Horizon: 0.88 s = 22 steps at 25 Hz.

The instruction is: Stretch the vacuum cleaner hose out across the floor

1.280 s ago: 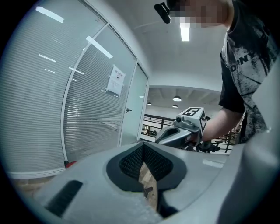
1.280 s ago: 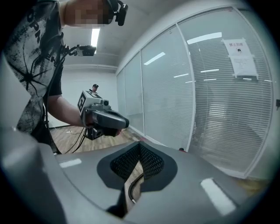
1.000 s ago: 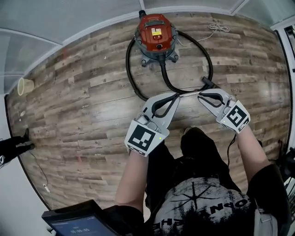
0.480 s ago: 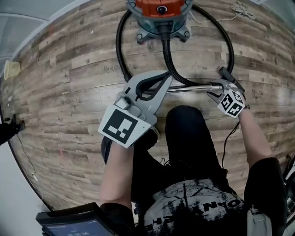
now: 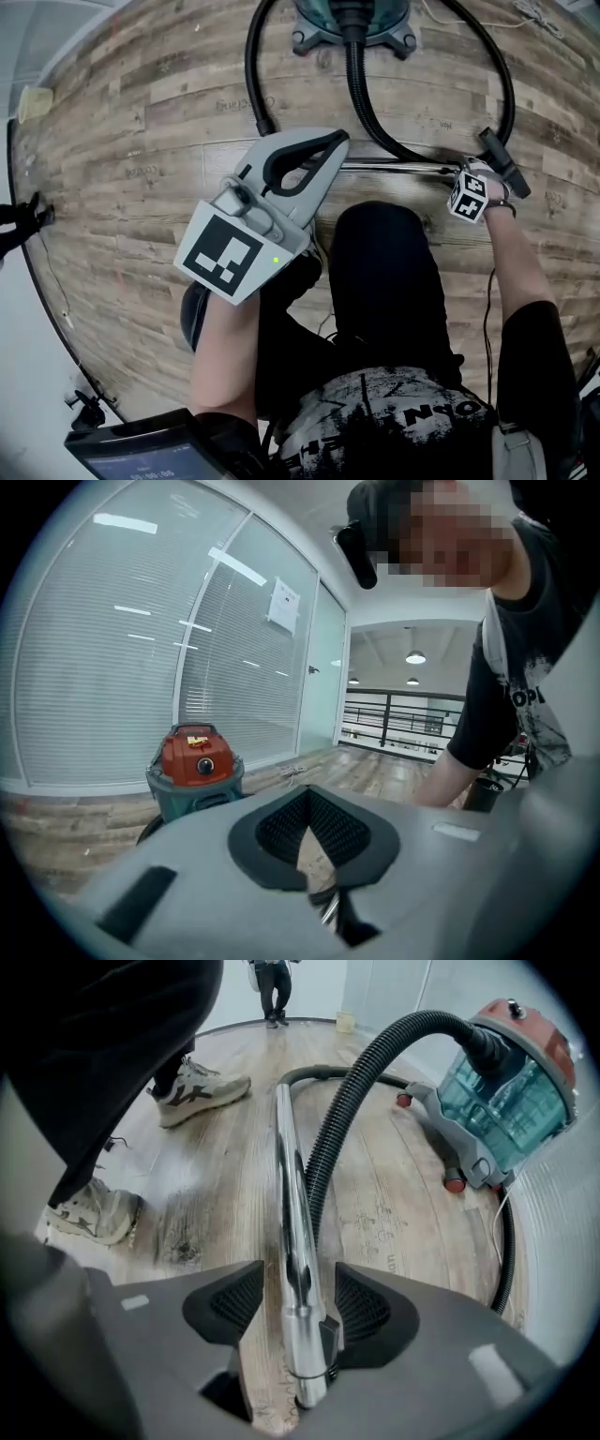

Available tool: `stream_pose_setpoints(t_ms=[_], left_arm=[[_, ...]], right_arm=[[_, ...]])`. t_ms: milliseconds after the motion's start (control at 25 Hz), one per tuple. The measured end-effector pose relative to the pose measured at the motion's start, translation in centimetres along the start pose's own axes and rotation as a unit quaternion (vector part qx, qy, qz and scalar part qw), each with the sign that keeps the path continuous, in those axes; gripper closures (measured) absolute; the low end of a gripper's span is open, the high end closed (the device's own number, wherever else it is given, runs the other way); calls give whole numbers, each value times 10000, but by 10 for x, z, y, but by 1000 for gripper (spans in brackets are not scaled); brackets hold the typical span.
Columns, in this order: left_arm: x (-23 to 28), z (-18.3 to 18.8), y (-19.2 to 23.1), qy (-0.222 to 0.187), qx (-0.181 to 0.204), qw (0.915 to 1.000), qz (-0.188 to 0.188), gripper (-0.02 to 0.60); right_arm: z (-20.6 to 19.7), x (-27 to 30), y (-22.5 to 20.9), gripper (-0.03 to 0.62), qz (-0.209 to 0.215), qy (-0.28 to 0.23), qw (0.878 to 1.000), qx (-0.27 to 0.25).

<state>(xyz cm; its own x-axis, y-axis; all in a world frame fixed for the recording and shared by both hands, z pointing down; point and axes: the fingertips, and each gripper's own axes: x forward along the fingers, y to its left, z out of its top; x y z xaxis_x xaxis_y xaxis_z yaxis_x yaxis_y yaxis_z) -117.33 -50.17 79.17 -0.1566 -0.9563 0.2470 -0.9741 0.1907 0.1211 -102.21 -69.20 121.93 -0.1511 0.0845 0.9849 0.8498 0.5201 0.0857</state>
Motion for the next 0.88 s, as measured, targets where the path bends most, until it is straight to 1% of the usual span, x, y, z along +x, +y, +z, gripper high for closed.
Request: stream_pose_setpoints(t_ms=[120,280,320,360,520,640,760,880], left_arm=[[-4,-12,4,141,-61,9997,166,581],[-7,-26,11,299,-129,9991,277,581],[-6,-28,12,329,-118,9990,292,581],[-4,-30,12,353,-90,9989,295,581],[2,-36,8,484,13,9984,284,581],[1,-40,5,496,-57,9982,327,581],[0,-46,1,579,4,9978,337,581],[0,-53,-4,734,123,9969,260,581]], right_arm=[[6,19,-9,353,-55,67,9999,-78],[18,44,6,363,254,165,9994,-154],[20,49,7,378,282,192,9992,-188],[20,53,5,405,255,242,9991,-224],[13,64,-3,405,-2,662,9973,-331],[11,67,0,416,-103,876,9953,-402],[15,67,-1,421,-86,792,9958,-458],[14,63,2,428,158,700,9964,-455]])
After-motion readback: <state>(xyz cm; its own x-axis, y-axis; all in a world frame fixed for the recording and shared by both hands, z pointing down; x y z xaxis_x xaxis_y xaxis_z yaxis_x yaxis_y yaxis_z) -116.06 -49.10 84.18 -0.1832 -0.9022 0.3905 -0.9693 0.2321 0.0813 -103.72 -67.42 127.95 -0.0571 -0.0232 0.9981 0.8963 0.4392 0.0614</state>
